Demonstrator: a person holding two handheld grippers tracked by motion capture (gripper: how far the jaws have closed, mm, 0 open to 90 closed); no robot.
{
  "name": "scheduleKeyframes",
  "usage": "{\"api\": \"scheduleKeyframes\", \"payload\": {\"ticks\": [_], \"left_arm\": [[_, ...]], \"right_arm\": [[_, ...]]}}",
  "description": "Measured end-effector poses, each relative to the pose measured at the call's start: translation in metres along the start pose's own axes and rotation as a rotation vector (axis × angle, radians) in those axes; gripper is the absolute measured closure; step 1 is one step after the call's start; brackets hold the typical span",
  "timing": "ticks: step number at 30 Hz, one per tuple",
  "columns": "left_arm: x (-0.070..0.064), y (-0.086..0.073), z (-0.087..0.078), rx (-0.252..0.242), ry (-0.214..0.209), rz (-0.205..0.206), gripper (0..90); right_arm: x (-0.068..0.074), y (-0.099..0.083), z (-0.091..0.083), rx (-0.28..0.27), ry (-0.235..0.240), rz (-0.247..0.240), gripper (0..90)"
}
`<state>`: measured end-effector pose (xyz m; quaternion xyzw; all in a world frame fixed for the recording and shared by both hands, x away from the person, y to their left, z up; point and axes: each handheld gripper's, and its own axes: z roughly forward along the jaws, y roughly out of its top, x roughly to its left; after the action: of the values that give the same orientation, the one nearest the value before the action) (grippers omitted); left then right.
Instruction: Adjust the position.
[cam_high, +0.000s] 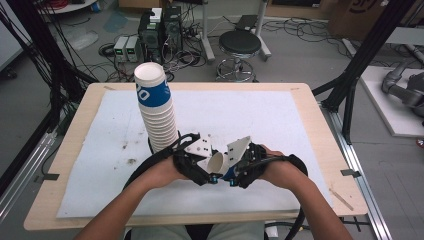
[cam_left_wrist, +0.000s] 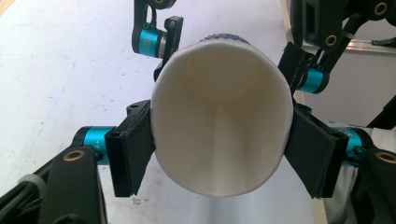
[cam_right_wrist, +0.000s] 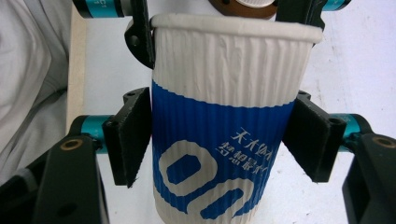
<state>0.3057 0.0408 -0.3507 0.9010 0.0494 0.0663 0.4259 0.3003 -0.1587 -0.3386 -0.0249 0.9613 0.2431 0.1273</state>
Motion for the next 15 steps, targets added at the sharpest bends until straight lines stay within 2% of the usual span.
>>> {"api": "scheduleKeyframes", "payload": {"ticks": [7,10,12,14,15], "left_arm": [[0.0,0.0,-0.001,-0.014,0.0,0.007,29.5],[-0.001,-0.001,-0.001,-0.037,0.005,-0.01,26.2],[0.0,-0.004,-0.003,-0.071,0.015,-0.033,19.6],[0.002,-0.008,-0.01,-0.129,0.026,-0.058,18.9],[0.002,-0.008,-0.01,-0.129,0.026,-0.058,18.4]], "right_arm": [[0.001,-0.002,-0.002,-0.018,-0.002,0.022,32.5],[0.0,-0.004,-0.002,-0.033,0.001,0.031,32.2],[0.0,-0.009,-0.001,-0.053,0.009,0.053,31.8],[-0.001,-0.014,-0.003,-0.089,0.012,0.075,31.5],[-0.002,-0.017,-0.004,-0.112,0.013,0.094,31.4]]}}
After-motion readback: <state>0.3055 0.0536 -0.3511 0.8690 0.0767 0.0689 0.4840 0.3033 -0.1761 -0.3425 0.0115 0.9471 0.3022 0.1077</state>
